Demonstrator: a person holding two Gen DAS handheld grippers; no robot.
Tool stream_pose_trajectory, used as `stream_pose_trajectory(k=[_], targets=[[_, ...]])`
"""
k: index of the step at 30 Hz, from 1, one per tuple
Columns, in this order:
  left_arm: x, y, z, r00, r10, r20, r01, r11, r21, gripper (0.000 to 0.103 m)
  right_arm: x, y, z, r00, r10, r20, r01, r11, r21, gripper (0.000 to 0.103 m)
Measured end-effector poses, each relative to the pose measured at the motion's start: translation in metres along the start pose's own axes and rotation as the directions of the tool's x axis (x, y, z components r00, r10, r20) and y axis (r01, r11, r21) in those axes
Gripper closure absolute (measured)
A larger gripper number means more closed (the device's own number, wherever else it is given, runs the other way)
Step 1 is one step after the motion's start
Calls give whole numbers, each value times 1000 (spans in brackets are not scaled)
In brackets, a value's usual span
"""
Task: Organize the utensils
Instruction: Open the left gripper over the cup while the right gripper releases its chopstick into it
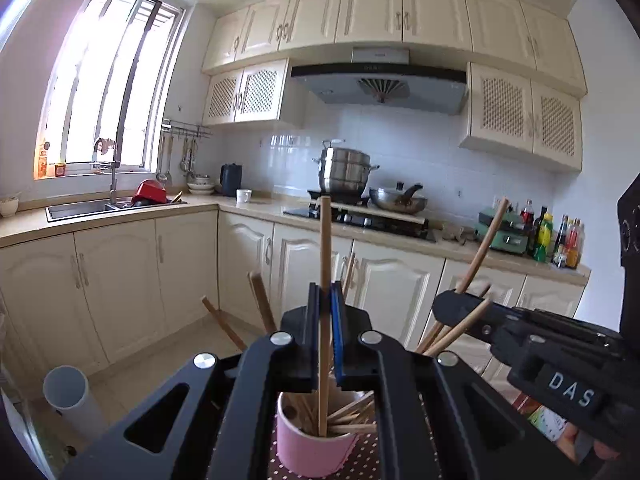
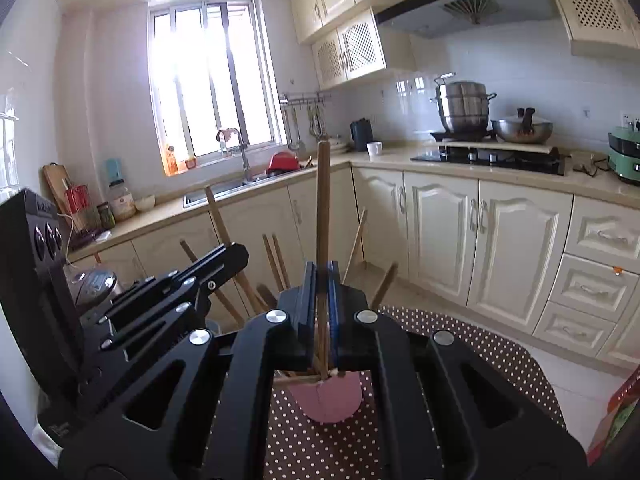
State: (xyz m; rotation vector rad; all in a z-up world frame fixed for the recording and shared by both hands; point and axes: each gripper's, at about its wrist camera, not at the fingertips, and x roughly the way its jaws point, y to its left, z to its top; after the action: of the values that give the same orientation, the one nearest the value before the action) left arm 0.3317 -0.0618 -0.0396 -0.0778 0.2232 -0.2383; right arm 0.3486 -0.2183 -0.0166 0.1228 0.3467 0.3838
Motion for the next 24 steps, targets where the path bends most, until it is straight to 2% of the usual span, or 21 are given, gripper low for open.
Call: stream_pose_trajectory(k=[7, 10, 13, 14, 20, 24], targets=[[11, 2, -10, 995, 23, -92, -20, 999, 32, 96, 8, 1, -10, 999, -6, -35, 6, 1000, 2, 97], [9, 3, -11, 996, 16, -85, -14, 1000, 28, 96, 9, 3, -13, 999, -15, -37, 15, 1000, 0, 97], [7, 6, -8, 994, -3, -109, 3, 1000, 7, 77, 9, 4, -13, 999, -19, -46, 19, 1000, 4, 96], [4, 8, -7, 995, -3, -98, 4, 1000, 1, 73, 9, 4, -13, 999, -21, -49, 21, 1000, 5, 96], [-19, 10, 0, 998, 7, -66, -6, 1000, 13, 57, 1, 10, -12, 998, -31, -49, 31, 999, -7, 93], [-39, 12, 4, 998, 15, -53, -15, 1000, 4, 53, -13, 13, -12, 999, -32, -33, 32, 999, 4, 88]])
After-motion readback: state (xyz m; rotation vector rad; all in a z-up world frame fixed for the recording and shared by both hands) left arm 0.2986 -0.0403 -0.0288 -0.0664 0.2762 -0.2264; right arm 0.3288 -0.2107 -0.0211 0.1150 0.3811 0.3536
